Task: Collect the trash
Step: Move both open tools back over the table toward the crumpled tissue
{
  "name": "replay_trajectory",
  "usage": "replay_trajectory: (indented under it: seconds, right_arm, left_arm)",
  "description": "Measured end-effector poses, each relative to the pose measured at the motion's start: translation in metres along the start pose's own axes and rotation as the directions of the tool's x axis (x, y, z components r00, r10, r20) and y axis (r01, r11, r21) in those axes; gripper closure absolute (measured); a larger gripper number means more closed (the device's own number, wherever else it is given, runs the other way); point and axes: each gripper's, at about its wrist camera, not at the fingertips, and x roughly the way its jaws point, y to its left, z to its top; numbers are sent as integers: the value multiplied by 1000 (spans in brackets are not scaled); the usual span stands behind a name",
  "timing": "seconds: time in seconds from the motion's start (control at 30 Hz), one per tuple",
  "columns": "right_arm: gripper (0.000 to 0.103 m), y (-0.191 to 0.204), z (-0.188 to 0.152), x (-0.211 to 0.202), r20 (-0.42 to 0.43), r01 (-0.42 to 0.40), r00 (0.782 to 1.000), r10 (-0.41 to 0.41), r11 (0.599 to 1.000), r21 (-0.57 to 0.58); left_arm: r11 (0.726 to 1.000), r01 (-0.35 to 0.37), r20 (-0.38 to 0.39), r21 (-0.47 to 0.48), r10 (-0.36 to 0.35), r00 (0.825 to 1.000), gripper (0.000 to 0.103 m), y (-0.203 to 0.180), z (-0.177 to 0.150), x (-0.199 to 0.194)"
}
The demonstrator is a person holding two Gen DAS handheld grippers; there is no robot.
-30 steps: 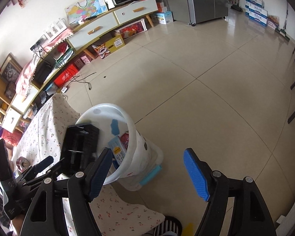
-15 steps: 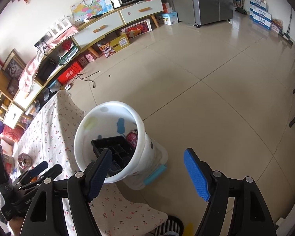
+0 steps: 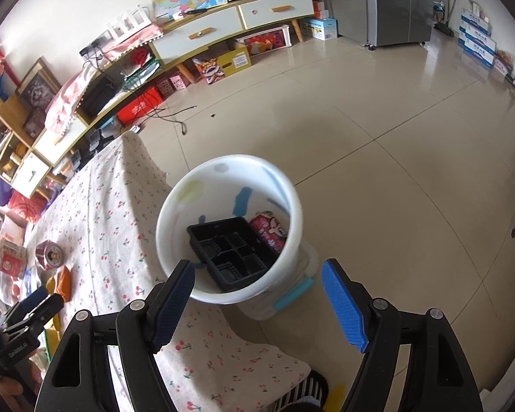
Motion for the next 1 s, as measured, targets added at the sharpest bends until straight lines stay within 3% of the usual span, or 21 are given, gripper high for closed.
replay_trajectory:
  seconds: [0.53,1.0]
  right_arm:
    - [21,103,-36,6,-41,-49,998,42,981,-187]
    - [20,189,-76,12,-76,-89,995,67,933,-348]
  left_arm:
    - [991,-84,9,-104,86,996,8,97,-47,-44]
    - [960,-195,-5,-202,198,980,8,173,-102,-73]
